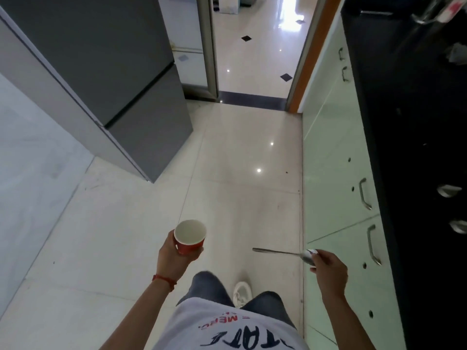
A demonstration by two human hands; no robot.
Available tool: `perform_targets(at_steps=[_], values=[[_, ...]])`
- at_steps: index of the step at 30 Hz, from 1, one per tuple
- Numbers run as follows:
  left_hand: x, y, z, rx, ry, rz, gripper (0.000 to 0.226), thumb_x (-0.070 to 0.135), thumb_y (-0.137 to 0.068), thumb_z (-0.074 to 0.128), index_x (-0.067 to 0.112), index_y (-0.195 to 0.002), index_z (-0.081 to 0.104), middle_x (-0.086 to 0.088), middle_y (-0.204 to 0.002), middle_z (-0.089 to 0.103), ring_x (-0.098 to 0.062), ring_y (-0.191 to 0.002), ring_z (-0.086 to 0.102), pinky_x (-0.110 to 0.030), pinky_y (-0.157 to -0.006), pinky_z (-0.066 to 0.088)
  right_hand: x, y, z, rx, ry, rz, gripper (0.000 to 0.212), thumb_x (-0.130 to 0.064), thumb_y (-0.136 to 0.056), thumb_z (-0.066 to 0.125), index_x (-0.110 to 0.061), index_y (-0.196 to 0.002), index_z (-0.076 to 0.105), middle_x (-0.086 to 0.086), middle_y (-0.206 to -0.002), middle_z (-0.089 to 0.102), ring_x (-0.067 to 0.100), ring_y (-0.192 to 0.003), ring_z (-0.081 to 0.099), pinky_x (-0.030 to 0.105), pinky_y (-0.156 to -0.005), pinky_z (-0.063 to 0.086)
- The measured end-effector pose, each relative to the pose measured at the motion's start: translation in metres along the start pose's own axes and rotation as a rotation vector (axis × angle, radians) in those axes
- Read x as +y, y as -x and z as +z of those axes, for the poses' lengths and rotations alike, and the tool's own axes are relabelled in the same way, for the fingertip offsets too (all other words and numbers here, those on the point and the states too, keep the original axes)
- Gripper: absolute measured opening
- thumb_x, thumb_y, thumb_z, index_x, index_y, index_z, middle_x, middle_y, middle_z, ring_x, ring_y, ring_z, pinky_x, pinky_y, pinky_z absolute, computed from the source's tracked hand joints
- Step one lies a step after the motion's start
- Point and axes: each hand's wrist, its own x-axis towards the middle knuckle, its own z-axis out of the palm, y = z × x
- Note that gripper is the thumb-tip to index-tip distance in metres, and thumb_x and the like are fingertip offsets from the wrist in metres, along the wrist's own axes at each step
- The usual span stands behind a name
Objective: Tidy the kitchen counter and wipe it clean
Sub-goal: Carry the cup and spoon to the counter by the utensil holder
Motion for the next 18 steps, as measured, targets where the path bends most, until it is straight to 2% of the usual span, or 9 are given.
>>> perform_targets(at_steps=[3, 9, 12, 14, 18], values=[[0.017, -0.038, 0.002, 0.049, 0.026, -0.060, 0.055, 0.014, -0.065, 0.082, 0.018, -0.108, 0.047, -0.002, -0.100, 0.057, -0.025, -0.094, 0.054, -0.037, -0.082, 0.049, -0.044, -0.044, 0.034, -0.036, 0.006, -0.030, 0.014, 0.002, -0.082, 0.058, 0.000, -0.091, 0.069, 0.011, -0.085, 0.066, 0.028, -0.074, 0.062, 0.004, -0.044, 0.047], [0.049, -0.139, 0.018, 0.066, 0.019, -0.130, 0.064, 0.014, -0.062, 0.083, 0.009, -0.116, 0.049, -0.012, -0.109, 0.063, -0.032, -0.101, 0.058, -0.042, -0.085, 0.051, -0.114, -0.127, 0.099, -0.040, -0.004, -0.056, 0.010, -0.001, -0.080, 0.062, -0.005, -0.085, 0.069, 0.011, -0.082, 0.067, 0.018, -0.064, 0.061, 0.005, -0.045, 0.048], [0.086, -0.200, 0.027, 0.029, 0.020, -0.105, 0.061, 0.013, -0.062, 0.083, 0.012, -0.114, 0.050, -0.011, -0.110, 0.062, -0.032, -0.102, 0.057, -0.041, -0.086, 0.050, -0.143, -0.166, 0.125, -0.013, -0.014, -0.033, 0.011, 0.000, -0.082, 0.061, -0.001, -0.089, 0.069, 0.012, -0.084, 0.067, 0.025, -0.070, 0.061, 0.006, -0.045, 0.048], [0.120, -0.243, 0.031, -0.011, 0.034, -0.070, 0.057, 0.014, -0.063, 0.083, 0.019, -0.107, 0.047, -0.006, -0.104, 0.060, -0.029, -0.101, 0.056, -0.036, -0.084, 0.048, -0.163, -0.193, 0.139, 0.019, -0.041, -0.007, 0.010, -0.001, -0.082, 0.062, 0.000, -0.090, 0.068, 0.013, -0.084, 0.066, 0.024, -0.070, 0.061, 0.006, -0.045, 0.049], [0.204, -0.328, 0.042, -0.103, 0.047, 0.056, 0.065, 0.033, -0.050, 0.080, 0.025, -0.104, 0.044, 0.002, -0.102, 0.056, -0.021, -0.095, 0.055, -0.030, -0.080, 0.046, -0.208, -0.243, 0.158, 0.054, -0.075, 0.035, 0.009, -0.004, -0.083, 0.062, -0.004, -0.090, 0.068, 0.011, -0.080, 0.067, 0.018, -0.067, 0.062, 0.006, -0.047, 0.050]])
